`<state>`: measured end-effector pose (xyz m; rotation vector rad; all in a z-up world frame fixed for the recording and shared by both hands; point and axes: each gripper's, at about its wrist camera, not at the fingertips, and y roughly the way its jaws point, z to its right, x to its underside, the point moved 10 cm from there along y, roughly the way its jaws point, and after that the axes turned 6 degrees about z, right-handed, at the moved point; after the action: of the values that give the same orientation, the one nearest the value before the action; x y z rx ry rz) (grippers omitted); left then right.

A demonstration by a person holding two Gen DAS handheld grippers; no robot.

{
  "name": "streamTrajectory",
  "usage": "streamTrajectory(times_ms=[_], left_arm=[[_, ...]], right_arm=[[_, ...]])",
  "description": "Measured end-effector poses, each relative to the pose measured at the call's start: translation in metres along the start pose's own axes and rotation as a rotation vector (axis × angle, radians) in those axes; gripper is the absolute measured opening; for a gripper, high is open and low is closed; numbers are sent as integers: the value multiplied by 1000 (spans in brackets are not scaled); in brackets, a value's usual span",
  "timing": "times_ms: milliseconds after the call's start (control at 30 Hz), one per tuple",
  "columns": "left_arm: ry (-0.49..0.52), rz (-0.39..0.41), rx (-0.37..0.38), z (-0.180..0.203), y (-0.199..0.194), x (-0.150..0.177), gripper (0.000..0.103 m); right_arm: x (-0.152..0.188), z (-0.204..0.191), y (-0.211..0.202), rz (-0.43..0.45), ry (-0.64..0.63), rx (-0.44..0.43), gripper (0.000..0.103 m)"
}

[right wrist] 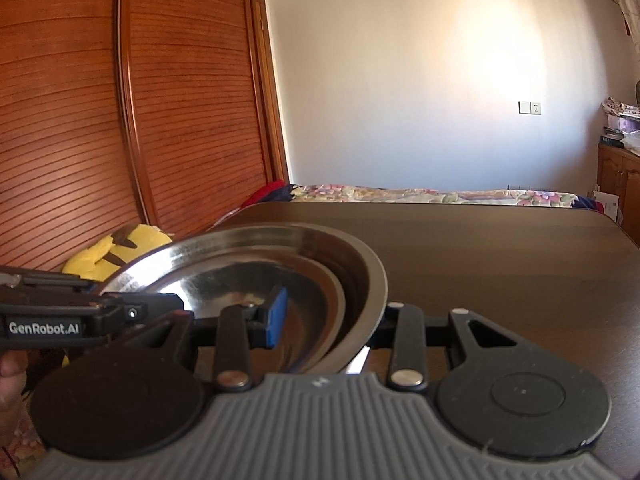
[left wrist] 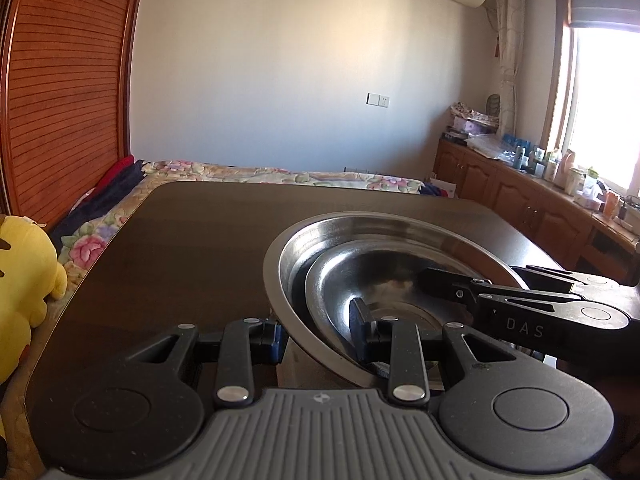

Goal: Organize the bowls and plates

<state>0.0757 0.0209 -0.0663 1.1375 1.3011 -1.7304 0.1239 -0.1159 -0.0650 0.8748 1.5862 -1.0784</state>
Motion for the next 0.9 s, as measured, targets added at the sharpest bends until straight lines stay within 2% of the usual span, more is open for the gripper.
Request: streamTrajectory(times_ms=[700,733,800,833,900], left_arm=[[5,-19,-28,1,7,8,34],[5,-20,-28,1,7,8,34],[5,-19,-36,1,6,8,34],[7,-13,-43,0,5,6,36],[6,-3,-50,-2,3,3,41]], right_arm=[[2,-5,12,-22,-18,1,40],[2,-5,13,-26,-20,0,44],[2,-5,14,-40,-25,0,62],[1,-5,13,-30,-37,10,74],[-5,-5,9,-8,-62,27,78]])
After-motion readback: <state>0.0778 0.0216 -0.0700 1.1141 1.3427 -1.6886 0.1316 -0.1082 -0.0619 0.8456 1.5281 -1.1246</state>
